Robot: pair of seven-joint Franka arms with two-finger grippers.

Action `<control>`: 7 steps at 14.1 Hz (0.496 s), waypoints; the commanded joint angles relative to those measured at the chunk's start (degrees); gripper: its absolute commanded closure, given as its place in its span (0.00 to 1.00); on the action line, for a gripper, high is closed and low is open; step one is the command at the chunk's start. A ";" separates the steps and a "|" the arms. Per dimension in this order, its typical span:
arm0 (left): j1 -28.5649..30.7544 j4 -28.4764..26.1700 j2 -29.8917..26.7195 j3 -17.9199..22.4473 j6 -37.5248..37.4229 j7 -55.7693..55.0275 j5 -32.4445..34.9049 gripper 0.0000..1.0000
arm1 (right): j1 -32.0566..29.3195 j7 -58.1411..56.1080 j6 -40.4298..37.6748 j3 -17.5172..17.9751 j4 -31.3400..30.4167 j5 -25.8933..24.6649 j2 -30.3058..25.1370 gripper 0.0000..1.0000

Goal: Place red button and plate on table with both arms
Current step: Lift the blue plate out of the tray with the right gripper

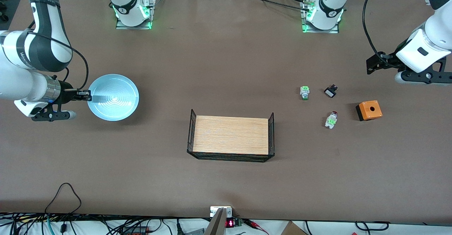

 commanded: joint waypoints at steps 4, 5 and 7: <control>0.32 0.94 -0.23 0.19 -1.70 0.46 0.66 0.00 | -1.94 -2.26 13.19 0.88 -12.99 -6.06 -2.81 1.00; 0.32 0.94 -0.23 0.10 -1.70 0.46 0.66 0.00 | -1.94 -2.26 14.25 0.88 -14.39 -6.33 -2.81 1.00; 0.32 0.94 -0.23 0.19 -1.78 0.46 0.66 0.00 | -2.20 -2.26 15.75 0.88 -16.42 -6.33 -2.81 1.00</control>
